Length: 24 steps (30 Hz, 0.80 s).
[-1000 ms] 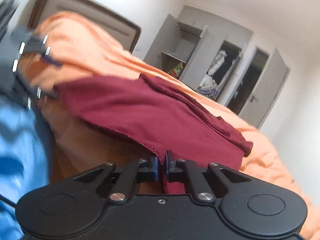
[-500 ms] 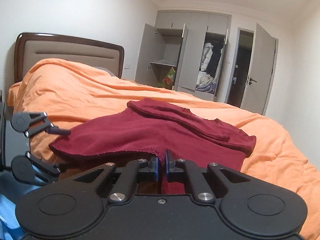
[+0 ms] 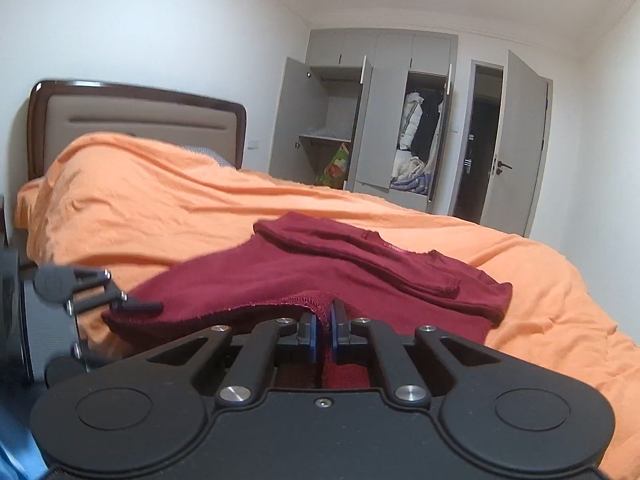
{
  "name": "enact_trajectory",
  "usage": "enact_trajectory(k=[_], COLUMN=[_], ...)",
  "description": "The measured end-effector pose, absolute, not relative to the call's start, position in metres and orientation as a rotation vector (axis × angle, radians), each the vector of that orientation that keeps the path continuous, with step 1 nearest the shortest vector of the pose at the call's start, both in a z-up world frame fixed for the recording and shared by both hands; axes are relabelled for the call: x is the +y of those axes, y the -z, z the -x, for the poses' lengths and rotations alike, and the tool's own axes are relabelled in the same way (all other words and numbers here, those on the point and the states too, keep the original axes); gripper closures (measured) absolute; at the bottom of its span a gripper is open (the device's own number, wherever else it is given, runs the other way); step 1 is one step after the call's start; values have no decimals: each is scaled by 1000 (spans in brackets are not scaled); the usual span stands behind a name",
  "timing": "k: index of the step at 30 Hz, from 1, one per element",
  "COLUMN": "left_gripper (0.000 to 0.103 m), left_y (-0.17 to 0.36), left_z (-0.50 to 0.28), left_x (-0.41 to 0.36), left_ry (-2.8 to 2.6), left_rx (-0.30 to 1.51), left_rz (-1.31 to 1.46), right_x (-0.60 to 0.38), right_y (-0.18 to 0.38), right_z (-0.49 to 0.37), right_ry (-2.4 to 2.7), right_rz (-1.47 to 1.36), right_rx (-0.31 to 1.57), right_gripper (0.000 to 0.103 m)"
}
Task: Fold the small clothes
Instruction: 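Lift the hem with both tools and fold it toward the collar, then lay the folded half onto the shirt and open both tools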
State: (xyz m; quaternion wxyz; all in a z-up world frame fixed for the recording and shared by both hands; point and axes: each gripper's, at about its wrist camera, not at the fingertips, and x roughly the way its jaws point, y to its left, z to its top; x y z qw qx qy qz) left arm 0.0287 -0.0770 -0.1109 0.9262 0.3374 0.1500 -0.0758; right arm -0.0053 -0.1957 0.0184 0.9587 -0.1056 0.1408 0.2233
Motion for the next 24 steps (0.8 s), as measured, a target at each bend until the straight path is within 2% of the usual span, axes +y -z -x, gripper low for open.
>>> enact_trajectory(k=[2,6,8,10,12,14,19,21,22,24], left_gripper=[78,82,94,99,100,100,100,100,100,100], left_y=[107,112,114,112,104,97,81,76,74,72], left_z=[-30,-29,-30,-30,-30,-31,-31,-30,-28,-21], left_x=[-71,-56,-46,-41,-39,-39,-34,-32,-33,-35], left_ry=[144,73,60,53,55,55,37,35,31,23], left_rx=[305,307,329,320,310,295,253,237,226,198], left_rz=[-668,-703,-689,-667,-630,-614,-616,-608,-608,-610], right_x=[-198,-201,-200,-195,-188,-180,-172,-171,-172,-175], right_y=[-12,11,26,41,58,76,103,106,106,103], right_z=[10,20,23,27,29,31,38,40,41,46], right_ry=[-446,-430,-427,-413,-385,-340,-313,-299,-295,-287], right_rz=[230,272,299,347,428,545,692,714,711,689], right_rx=[300,341,366,374,363,350,317,295,285,252], right_gripper=[97,97,97,95,91,82,81,87,99,99])
